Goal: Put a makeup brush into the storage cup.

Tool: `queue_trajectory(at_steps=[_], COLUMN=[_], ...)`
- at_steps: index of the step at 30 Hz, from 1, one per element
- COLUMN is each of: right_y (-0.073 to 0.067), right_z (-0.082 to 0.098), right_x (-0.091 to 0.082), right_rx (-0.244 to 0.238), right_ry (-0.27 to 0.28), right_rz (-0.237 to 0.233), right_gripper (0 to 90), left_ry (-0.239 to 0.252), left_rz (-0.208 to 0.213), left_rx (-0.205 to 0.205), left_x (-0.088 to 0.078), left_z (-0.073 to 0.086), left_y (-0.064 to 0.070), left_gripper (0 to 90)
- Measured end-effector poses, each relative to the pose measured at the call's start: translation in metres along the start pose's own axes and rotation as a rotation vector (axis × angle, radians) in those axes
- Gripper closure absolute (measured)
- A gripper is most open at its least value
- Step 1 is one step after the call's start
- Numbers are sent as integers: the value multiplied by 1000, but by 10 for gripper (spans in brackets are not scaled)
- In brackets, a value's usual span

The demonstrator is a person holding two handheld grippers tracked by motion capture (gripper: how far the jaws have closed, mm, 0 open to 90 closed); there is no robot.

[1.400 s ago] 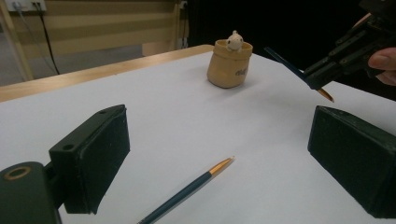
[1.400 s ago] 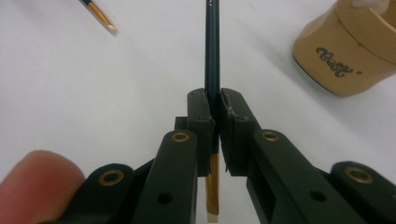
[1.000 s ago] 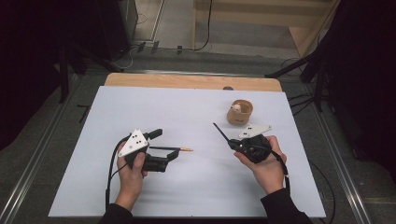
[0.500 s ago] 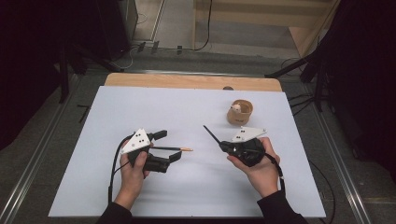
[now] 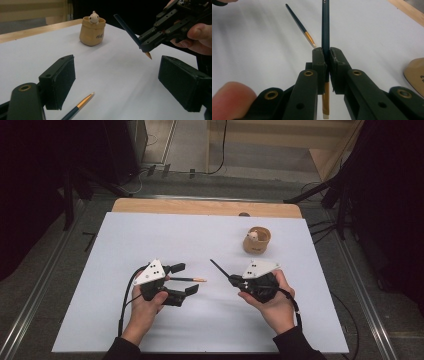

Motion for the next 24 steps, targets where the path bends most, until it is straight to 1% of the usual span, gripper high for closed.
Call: queue_trajectory(at_steps=[1, 3, 5, 7, 10, 12, 15, 17, 18, 20, 22, 24], right_y=[0, -2, -4, -7, -10, -12, -14, -15, -15, -17, -18, -19], right_z=[0, 0, 0, -1, -2, -4, -5, -6, -6, -7, -7, -7], right_x=[0, 1, 1, 2, 3, 2, 2, 2, 2, 2, 2, 1], right_rx=[0, -13, -16, -32, -46, -58, -61, -78, -78, -88, -92, -101], right_ry=[0, 1, -1, 2, 4, 8, 10, 12, 12, 11, 11, 12], right_rz=[0, -7, -11, -16, -19, -22, -23, -21, -21, -22, -23, -27], right_gripper=[849, 849, 849, 849, 849, 849, 849, 849, 849, 849, 849, 849], left_ry=[0, 5, 5, 0, -9, -16, -25, -30, -34, -37, -35, -38], left_rz=[0, 20, 25, 41, 51, 44, 39, 38, 37, 40, 59, 64], left_rx=[0, -2, -1, -1, 2, 3, 3, 2, 5, 2, -12, -13], left_x=[0, 1, 1, 1, 3, 4, 5, 6, 6, 7, 7, 7], left_z=[0, -1, -2, -2, -2, -2, -2, -2, -2, -2, -2, -3], left_y=[0, 3, 3, 5, 8, 8, 8, 9, 9, 9, 10, 10], left_gripper=[156, 164, 179, 183, 200, 208, 223, 233, 233, 252, 262, 275])
Point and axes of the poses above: each handheld gripper's, and its own axes: x roughly forward along the jaws, z roughly out of its underside, y roughly to its right, the point moved 9 cm from there along x, roughly forward along the jaws, and after that the axes turned 15 degrees about -y, right-handed, at the moved point
